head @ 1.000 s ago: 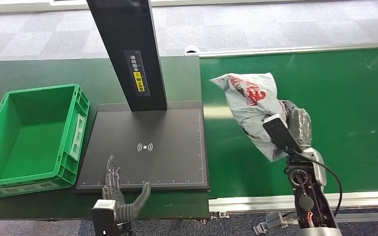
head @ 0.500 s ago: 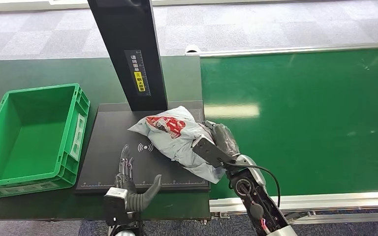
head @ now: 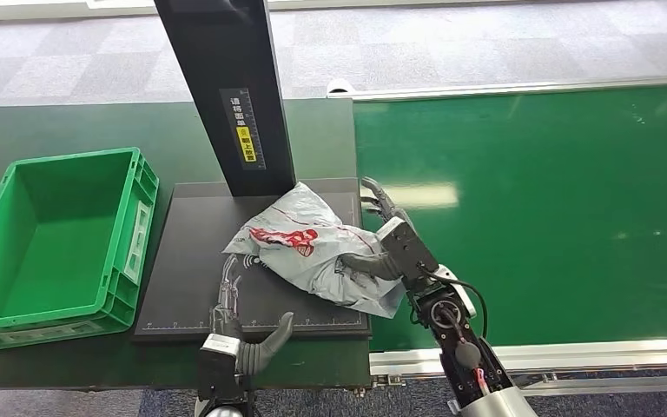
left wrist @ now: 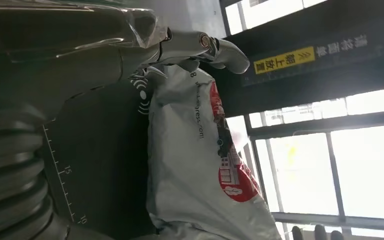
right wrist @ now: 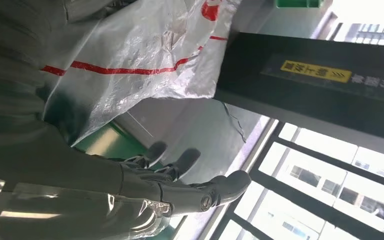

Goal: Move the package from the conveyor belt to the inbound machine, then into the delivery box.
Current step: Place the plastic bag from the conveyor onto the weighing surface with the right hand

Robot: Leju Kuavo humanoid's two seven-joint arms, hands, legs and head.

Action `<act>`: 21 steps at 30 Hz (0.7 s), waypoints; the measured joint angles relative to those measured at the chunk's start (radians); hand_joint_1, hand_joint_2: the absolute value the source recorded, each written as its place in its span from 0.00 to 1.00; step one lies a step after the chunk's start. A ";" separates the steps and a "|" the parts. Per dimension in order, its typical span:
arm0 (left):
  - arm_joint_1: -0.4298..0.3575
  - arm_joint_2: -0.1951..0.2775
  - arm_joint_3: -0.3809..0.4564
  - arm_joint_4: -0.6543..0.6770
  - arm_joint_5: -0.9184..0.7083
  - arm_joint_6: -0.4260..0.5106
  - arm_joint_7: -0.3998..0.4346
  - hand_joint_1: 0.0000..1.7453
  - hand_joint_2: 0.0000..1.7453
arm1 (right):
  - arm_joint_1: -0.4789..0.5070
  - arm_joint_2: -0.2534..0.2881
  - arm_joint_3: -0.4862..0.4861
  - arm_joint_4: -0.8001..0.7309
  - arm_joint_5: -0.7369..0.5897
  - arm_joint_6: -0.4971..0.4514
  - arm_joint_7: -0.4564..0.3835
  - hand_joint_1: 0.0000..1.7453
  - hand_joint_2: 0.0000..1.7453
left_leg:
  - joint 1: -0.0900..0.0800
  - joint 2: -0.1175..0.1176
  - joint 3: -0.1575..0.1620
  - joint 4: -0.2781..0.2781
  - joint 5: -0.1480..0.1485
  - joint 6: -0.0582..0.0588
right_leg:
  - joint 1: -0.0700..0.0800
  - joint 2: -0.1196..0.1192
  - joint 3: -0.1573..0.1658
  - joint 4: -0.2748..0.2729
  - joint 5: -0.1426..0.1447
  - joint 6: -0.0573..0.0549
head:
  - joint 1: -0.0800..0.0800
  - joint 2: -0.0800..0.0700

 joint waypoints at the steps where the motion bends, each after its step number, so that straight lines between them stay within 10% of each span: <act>1: -0.007 0.011 -0.008 0.004 -0.043 -0.027 0.006 0.00 1.00 | 0.005 -0.006 -0.010 -0.016 -0.019 0.009 -0.006 0.00 1.00 | 0.000 0.000 0.000 0.000 0.000 0.000 | 0.000 0.000 0.000 0.000 0.000 0.000 | 0.000 0.000; 9: -0.163 0.086 -0.087 0.062 -0.549 -0.324 0.139 0.00 1.00 | 0.092 -0.033 -0.062 -0.170 -0.123 0.072 -0.050 0.00 1.00 | 0.000 -0.001 0.001 0.000 0.000 0.000 | 0.000 0.000 0.000 0.000 0.000 0.000 | 0.000 0.000; 21: -0.502 0.005 -0.207 0.380 -0.881 -0.337 0.293 0.00 1.00 | 0.158 -0.035 -0.094 -0.331 -0.159 0.116 -0.052 0.00 1.00 | 0.000 -0.001 0.001 0.001 0.001 0.000 | -0.001 0.000 0.001 0.000 0.001 0.000 | 0.000 0.000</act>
